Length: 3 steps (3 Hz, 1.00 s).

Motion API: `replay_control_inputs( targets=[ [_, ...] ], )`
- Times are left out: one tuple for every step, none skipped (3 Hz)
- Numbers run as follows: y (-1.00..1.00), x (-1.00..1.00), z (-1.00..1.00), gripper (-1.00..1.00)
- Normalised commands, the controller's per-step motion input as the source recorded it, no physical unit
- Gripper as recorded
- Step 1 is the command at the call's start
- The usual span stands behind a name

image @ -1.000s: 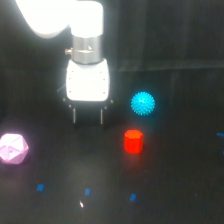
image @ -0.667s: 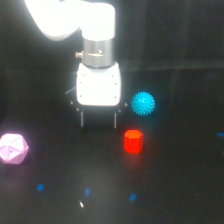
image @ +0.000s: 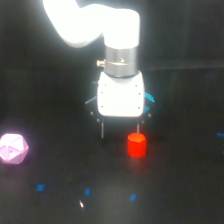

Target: Pick up the red object from the table

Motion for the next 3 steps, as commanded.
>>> replay_control_inputs(
  targets=[
    [-1.0, 0.48, -0.41, 0.38],
    [-0.82, 0.91, -0.21, -0.13],
    [0.4, 0.05, -0.46, -1.0]
  ],
)
